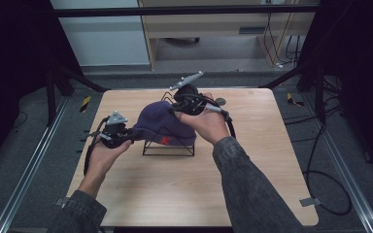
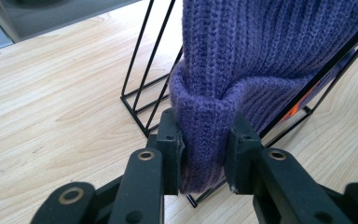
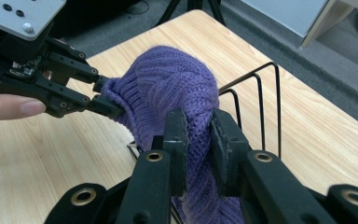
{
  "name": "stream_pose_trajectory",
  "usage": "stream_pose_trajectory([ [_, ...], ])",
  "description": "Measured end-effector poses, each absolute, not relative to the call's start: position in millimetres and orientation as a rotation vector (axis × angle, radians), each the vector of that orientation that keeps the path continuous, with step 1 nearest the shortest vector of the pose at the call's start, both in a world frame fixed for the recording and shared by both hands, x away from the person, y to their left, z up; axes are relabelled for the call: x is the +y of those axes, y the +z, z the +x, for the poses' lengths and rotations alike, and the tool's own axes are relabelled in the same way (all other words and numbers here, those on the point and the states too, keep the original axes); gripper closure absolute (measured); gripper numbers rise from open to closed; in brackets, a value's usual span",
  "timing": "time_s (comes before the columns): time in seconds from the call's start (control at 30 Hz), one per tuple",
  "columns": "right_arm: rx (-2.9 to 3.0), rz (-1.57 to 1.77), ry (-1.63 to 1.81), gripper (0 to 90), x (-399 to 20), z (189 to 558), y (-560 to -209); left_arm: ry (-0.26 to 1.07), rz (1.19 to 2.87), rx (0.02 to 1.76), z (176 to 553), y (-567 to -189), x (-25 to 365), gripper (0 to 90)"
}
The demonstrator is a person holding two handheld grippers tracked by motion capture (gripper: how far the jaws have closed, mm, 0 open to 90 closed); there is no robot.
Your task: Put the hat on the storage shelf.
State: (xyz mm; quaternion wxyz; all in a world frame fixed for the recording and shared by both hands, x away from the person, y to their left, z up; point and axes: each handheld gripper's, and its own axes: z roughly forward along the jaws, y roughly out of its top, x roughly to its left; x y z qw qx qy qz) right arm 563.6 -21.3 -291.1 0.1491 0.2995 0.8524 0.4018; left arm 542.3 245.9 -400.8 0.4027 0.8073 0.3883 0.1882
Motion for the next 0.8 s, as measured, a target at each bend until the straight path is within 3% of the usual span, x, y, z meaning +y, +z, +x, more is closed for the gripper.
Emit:
stream_pose_trajectory([
  [0.8,2.509,0.885,1.082,74.2,0,569,-313,0.429,2.073,1.003,543,-429,250,70.1],
])
